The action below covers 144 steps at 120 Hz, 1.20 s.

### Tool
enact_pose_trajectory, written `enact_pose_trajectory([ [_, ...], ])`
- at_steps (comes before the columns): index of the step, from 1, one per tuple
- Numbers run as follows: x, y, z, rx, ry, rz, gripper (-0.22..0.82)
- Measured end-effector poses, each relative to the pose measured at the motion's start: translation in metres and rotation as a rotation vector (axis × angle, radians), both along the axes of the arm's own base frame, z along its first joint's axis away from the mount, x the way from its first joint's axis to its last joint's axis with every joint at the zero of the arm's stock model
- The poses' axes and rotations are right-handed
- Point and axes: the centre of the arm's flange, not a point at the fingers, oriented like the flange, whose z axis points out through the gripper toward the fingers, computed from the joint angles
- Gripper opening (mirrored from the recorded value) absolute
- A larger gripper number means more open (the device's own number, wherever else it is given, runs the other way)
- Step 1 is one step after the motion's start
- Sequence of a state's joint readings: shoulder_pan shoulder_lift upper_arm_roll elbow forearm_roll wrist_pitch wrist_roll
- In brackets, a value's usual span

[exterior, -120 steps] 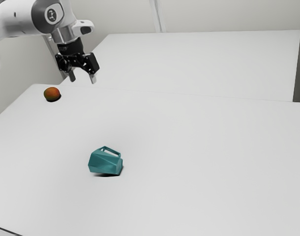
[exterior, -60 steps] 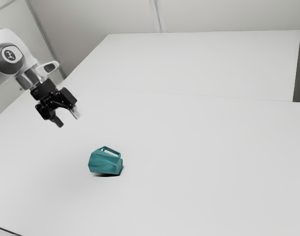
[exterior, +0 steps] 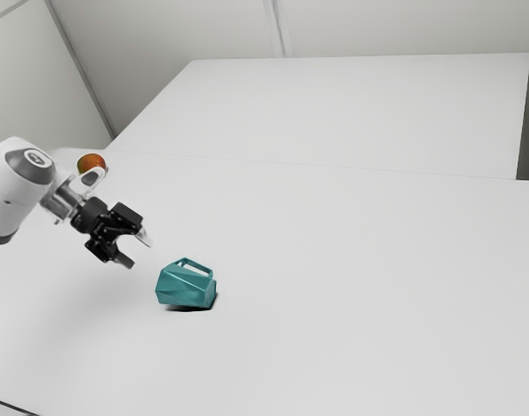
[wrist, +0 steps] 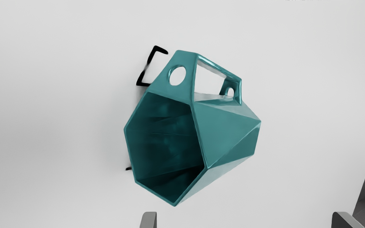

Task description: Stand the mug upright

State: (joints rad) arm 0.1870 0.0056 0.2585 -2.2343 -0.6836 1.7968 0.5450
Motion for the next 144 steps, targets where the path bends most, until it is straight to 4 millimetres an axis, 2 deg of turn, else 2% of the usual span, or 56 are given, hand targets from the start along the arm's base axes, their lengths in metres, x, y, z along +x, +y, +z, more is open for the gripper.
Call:
enact_pose_trajectory([
  [26,-0.014,0.006,-0.026,-0.060,-0.055,0.078,0.60],
  [40,-0.014,0.007,-0.038,-0.077,-0.072,0.096,0.60],
  [49,-0.009,-0.002,-0.044,-0.082,-0.079,0.076,0.60],
  [70,0.004,-0.042,-0.053,-0.091,-0.089,-0.019,0.60],
  [93,0.003,-0.034,-0.061,-0.103,-0.102,0.001,0.60],
  [116,0.006,-0.047,-0.066,-0.140,-0.107,-0.012,0.60],
  [120,0.005,-0.048,-0.067,-0.147,-0.107,-0.014,0.56],
  [134,0.004,-0.047,-0.066,-0.164,-0.115,-0.024,0.23],
  [144,0.005,-0.049,-0.063,-0.173,-0.125,-0.038,0.07],
])
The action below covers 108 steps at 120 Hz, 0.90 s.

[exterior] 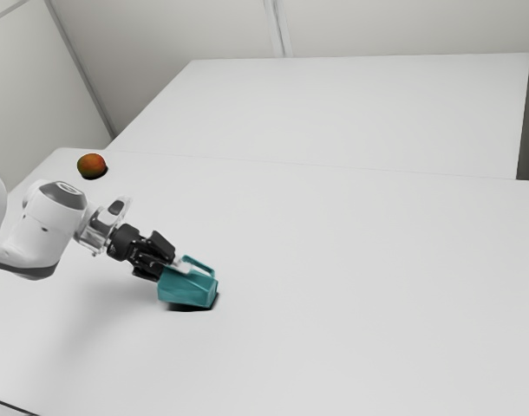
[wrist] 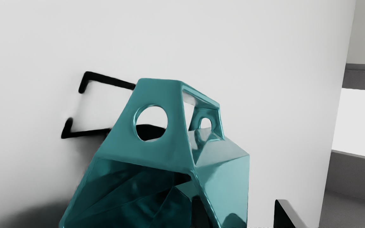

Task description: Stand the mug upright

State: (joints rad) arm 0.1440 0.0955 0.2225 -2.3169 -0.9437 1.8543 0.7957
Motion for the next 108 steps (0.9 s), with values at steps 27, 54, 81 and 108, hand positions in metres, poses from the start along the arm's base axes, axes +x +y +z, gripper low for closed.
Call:
enact_pose_trajectory([
  [27,0.005,-0.014,0.014,-0.016,-0.041,-0.056,-0.11],
  [54,0.009,-0.023,0.044,-0.001,-0.108,-0.094,-0.15],
  [81,0.066,-0.005,0.151,0.388,-0.205,-0.301,-0.17],
  [108,0.112,-0.092,0.172,0.696,-0.182,-0.554,-0.17],
])
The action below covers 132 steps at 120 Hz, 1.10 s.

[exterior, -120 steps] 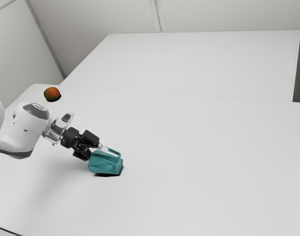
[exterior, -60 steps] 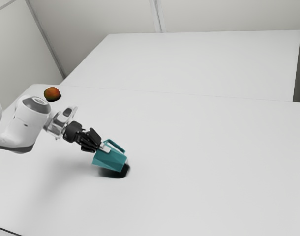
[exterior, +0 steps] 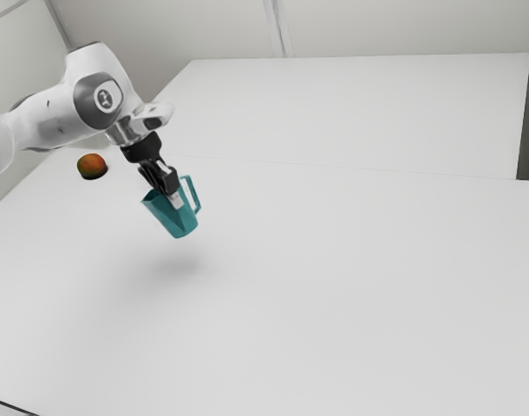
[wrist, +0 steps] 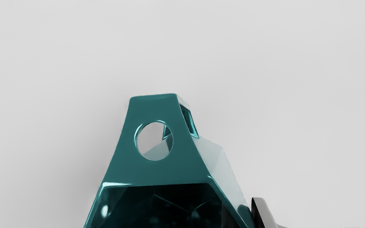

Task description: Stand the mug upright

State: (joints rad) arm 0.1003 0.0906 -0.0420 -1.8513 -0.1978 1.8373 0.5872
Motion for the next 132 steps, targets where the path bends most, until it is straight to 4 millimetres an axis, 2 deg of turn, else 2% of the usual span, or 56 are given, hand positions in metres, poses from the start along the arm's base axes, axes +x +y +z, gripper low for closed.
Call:
enact_pose_trajectory([
  [6,0.004,-0.037,-0.003,0.041,0.000,-0.056,-0.17],
  [11,0.006,-0.050,-0.007,0.066,-0.003,-0.067,-0.17],
  [28,0.017,-0.038,-0.028,0.134,-0.013,-0.009,-0.17],
  [47,0.029,-0.053,-0.064,0.163,-0.022,0.014,-0.17],
  [64,0.023,-0.055,-0.095,0.185,-0.025,0.045,-0.17],
  [83,0.023,-0.055,-0.104,0.191,-0.052,0.084,-0.17],
  [88,0.023,-0.056,-0.103,0.189,-0.059,0.093,-0.11],
  [110,0.025,-0.060,-0.096,0.180,-0.084,0.117,0.27],
  [124,0.023,-0.062,-0.084,0.178,-0.103,0.127,0.41],
  [132,0.020,-0.066,-0.067,0.176,-0.121,0.128,0.47],
])
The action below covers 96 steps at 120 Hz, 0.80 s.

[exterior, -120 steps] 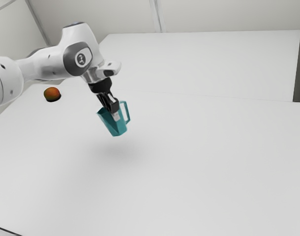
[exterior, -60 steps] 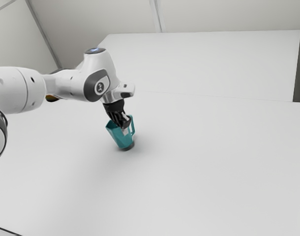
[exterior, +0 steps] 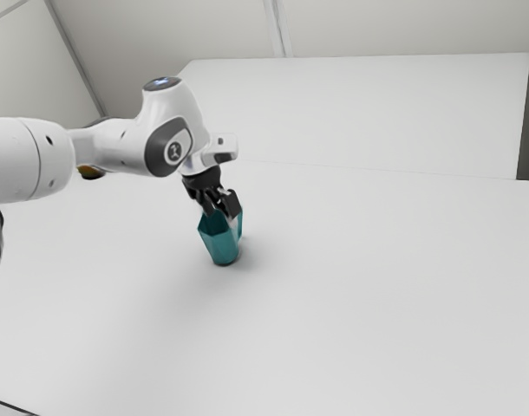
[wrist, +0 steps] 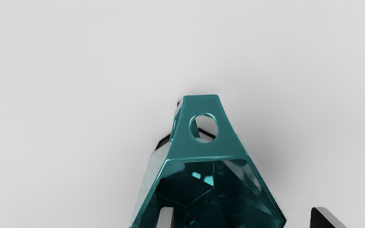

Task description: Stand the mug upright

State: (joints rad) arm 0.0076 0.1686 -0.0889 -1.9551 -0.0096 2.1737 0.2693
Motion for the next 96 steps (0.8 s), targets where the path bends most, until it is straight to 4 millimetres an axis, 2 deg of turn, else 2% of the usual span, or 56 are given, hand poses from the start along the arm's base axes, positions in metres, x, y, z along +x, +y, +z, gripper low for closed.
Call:
enact_pose_trajectory([
  [15,0.000,0.001,0.045,-0.008,-0.031,0.016,0.53],
  [33,0.014,0.023,0.131,-0.020,-0.070,0.064,0.57],
  [44,0.007,0.032,0.175,-0.018,-0.084,0.079,0.58],
  [50,-0.001,0.032,0.193,-0.017,-0.082,0.079,0.59],
  [68,-0.019,0.027,0.211,-0.011,-0.041,0.075,0.60],
  [96,-0.026,0.023,0.208,-0.012,0.012,0.072,0.60],
])
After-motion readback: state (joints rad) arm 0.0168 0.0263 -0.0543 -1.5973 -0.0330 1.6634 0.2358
